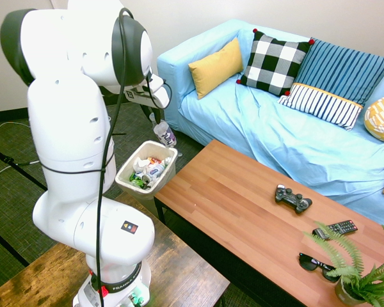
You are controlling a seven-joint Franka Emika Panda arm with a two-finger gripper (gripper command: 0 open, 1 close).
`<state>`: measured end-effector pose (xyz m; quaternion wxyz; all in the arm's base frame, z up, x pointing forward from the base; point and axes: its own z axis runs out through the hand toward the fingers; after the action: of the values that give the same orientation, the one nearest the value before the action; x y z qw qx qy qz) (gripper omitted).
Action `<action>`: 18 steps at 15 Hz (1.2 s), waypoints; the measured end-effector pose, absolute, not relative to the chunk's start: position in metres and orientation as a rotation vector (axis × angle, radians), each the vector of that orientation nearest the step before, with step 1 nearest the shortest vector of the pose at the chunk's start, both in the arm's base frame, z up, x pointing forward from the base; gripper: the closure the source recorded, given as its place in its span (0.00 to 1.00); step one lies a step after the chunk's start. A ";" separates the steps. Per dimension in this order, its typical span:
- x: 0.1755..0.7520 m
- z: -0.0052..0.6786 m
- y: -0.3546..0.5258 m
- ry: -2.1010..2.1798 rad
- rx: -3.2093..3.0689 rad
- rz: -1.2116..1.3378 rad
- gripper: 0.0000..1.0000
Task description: Throw the bottle in the trash bin
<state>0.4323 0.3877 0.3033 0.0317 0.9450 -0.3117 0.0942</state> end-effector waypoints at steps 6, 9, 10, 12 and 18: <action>0.434 0.213 0.476 -0.847 2.944 0.270 1.00; 0.437 0.172 0.488 -0.798 2.924 0.247 1.00; 0.439 0.160 0.488 -0.785 2.915 0.222 0.00; 0.444 0.147 0.487 -0.759 2.904 0.172 0.00; 0.447 0.150 0.492 -0.742 2.899 0.168 0.00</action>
<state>0.4472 0.4916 0.1499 0.0720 0.9647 -0.2470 0.0558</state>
